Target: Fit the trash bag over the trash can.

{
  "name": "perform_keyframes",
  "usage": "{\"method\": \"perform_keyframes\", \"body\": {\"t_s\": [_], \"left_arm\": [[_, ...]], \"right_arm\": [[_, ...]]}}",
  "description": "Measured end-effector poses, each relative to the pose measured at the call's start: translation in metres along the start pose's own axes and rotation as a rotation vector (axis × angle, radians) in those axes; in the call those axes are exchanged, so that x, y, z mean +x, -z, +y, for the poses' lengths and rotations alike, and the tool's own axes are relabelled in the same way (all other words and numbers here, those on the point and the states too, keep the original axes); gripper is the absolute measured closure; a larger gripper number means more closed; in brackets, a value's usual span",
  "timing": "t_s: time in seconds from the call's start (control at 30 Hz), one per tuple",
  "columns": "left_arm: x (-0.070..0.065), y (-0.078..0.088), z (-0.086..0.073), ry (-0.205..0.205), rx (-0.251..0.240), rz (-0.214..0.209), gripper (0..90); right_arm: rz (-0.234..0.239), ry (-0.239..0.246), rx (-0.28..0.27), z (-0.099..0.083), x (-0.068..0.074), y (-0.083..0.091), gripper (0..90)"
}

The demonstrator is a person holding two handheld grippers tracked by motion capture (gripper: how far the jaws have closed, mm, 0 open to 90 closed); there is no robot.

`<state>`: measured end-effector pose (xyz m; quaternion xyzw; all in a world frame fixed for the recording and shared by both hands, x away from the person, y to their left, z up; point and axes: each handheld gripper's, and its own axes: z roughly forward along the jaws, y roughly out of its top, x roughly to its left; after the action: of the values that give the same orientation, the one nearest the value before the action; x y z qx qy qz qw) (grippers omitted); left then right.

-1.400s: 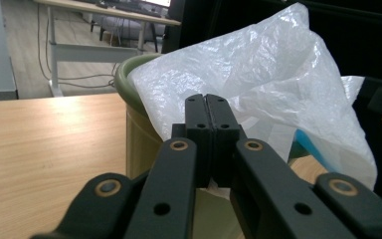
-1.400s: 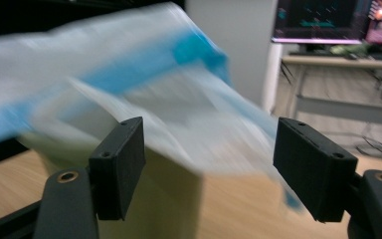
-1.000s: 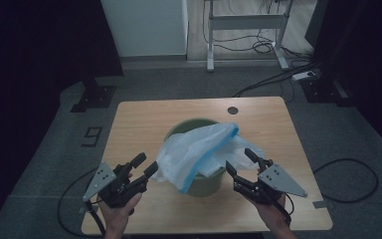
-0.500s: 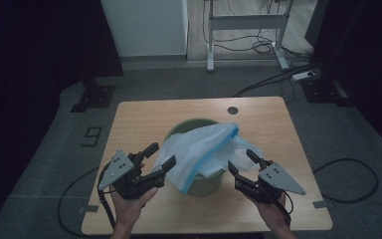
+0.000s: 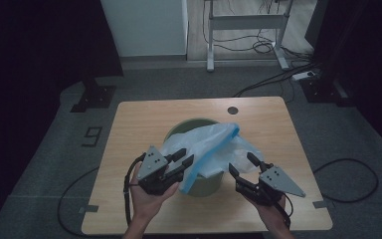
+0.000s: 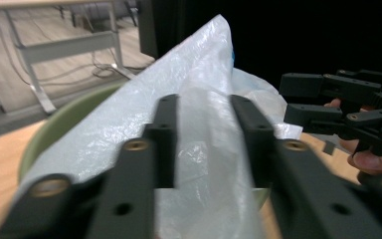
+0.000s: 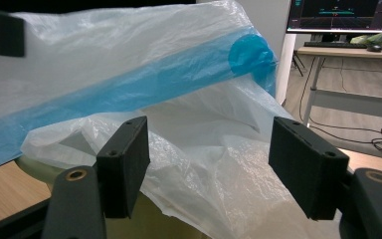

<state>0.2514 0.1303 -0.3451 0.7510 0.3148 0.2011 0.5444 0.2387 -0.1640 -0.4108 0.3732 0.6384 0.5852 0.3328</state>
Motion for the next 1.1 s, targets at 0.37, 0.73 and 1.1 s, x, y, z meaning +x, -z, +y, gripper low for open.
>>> {"method": "perform_keyframes", "body": {"t_s": [0.37, 0.73, 1.1], "left_arm": [[0.021, 0.018, -0.007, 0.140, -0.143, -0.093, 90.0], [0.036, 0.033, -0.007, 0.263, -0.223, -0.209, 90.0], [0.035, 0.031, -0.010, 0.266, -0.224, -0.219, 90.0]], "right_arm": [[0.000, 0.002, -0.011, 0.001, 0.000, 0.004, 32.6], [0.037, 0.017, -0.055, 0.017, 0.008, 0.005, 35.0], [0.045, -0.013, -0.059, 0.034, 0.001, -0.019, 37.5]]}}
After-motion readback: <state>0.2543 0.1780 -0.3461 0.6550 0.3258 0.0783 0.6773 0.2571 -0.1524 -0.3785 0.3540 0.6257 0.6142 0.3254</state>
